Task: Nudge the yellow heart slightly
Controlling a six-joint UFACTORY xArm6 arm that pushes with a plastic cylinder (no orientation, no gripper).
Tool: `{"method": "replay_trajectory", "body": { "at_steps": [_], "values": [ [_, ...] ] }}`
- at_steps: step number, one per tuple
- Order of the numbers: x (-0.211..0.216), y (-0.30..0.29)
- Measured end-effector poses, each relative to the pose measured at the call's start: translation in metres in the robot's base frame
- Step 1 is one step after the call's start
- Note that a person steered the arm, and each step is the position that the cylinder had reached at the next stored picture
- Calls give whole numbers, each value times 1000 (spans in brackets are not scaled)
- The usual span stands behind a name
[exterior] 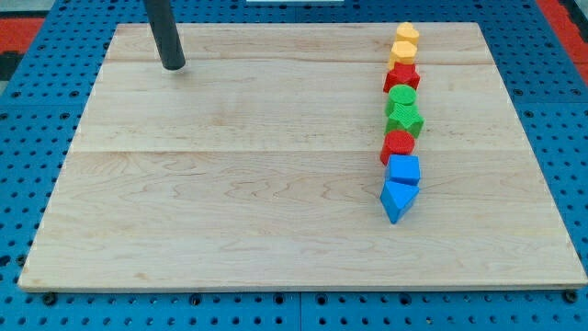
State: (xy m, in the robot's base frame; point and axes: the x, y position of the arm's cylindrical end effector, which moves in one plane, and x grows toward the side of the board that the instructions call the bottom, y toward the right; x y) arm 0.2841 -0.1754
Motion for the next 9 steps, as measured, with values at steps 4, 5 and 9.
{"method": "replay_trajectory", "body": {
  "at_steps": [4, 5, 9],
  "values": [
    [0, -9],
    [-7, -13],
    [-7, -13]
  ]
}}
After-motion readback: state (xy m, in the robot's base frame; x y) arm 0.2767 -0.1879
